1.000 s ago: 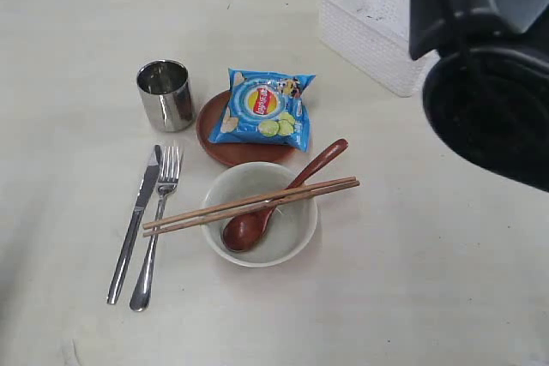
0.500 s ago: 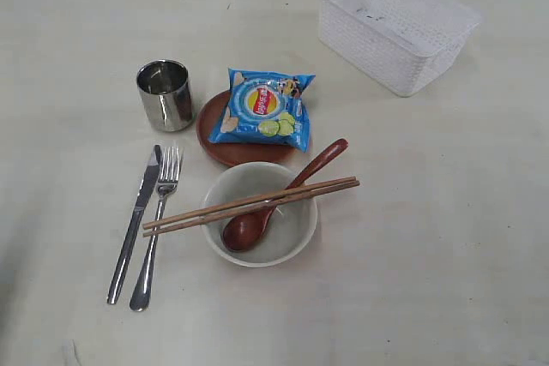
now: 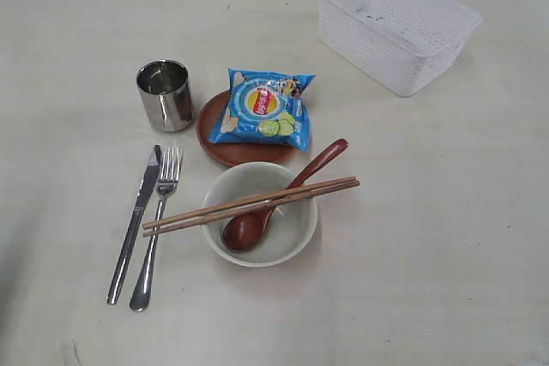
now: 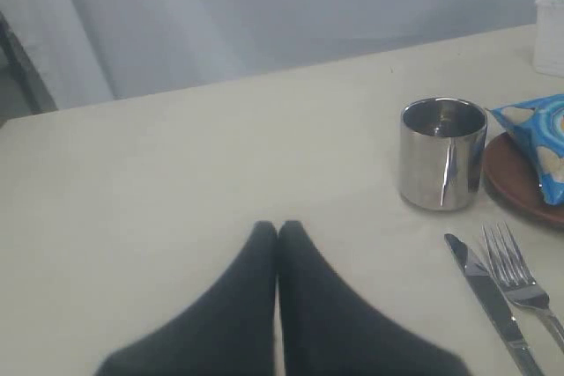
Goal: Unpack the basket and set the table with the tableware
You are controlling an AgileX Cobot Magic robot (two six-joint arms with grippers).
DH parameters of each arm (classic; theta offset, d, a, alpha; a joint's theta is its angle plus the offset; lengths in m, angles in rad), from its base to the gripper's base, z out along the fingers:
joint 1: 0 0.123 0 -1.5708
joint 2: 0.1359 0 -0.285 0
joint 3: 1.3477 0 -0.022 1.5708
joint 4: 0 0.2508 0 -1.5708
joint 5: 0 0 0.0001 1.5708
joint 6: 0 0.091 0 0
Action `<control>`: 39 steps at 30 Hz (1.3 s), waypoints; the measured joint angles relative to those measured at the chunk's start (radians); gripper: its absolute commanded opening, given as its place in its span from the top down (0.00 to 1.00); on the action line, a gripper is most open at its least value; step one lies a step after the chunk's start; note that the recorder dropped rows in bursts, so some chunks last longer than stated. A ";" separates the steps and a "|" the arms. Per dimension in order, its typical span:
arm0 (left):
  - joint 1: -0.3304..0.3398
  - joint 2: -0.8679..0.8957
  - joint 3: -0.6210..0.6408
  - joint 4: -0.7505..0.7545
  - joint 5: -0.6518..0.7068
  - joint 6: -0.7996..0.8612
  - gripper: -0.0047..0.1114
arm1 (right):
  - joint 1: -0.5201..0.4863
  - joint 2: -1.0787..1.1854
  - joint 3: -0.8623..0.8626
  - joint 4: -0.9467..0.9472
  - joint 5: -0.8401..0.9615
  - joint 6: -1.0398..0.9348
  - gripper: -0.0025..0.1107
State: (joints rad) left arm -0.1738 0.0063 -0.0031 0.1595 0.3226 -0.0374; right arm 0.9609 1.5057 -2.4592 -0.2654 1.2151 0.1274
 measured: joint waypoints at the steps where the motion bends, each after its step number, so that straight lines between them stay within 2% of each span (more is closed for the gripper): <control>1: 0.000 0.000 0.000 0.000 0.000 0.000 0.96 | 0.000 -0.027 0.000 -0.016 0.000 0.000 0.97; 10: 0.000 0.000 0.000 0.000 0.000 0.000 0.96 | 0.000 -0.268 0.044 -0.074 0.000 0.002 0.97; 15: 0.000 0.000 0.000 0.000 0.000 0.000 0.96 | 0.000 -0.431 0.200 -0.158 0.000 0.024 0.97; 23: 0.000 0.000 0.000 0.000 0.000 0.000 0.96 | 0.000 -0.740 0.555 -0.194 0.000 0.086 0.97; 30: 0.000 0.000 0.000 0.000 0.000 0.000 0.96 | 0.000 -0.994 0.834 -0.222 -0.152 0.192 0.97; 39: 0.000 0.000 0.000 0.000 0.000 0.000 0.96 | 0.000 -1.178 0.907 -0.217 -0.257 0.235 0.97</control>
State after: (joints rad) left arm -0.1738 0.0063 -0.0031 0.1595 0.3226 -0.0374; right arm 0.9609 0.3282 -1.5518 -0.4824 0.9578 0.3623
